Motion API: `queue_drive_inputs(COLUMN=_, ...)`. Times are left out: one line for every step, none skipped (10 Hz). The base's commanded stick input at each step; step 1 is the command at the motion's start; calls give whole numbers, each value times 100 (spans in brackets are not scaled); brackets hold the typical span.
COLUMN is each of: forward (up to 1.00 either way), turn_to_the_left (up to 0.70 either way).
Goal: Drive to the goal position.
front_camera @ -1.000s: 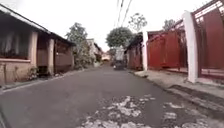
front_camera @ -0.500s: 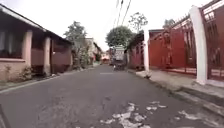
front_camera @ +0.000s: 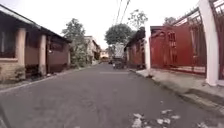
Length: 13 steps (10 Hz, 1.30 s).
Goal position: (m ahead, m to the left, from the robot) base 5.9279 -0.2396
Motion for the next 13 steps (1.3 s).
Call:
queue_drive_inputs(forward=70, turn_to_the_left=0)
queue_drive_inputs(forward=70, turn_to_the_left=0)
queue_drive_inputs(forward=70, turn_to_the_left=0)
queue_drive_inputs(forward=70, turn_to_the_left=0)
queue_drive_inputs(forward=70, turn_to_the_left=26)
queue_drive_inputs(forward=70, turn_to_the_left=35)
queue_drive_inputs(forward=70, turn_to_the_left=35)
queue_drive_inputs(forward=70, turn_to_the_left=35)
queue_drive_inputs(forward=70, turn_to_the_left=19)
queue_drive_inputs(forward=70, turn_to_the_left=0)
queue_drive_inputs(forward=70, turn_to_the_left=0)
queue_drive_inputs(forward=70, turn_to_the_left=0)
queue_drive_inputs(forward=70, turn_to_the_left=0)
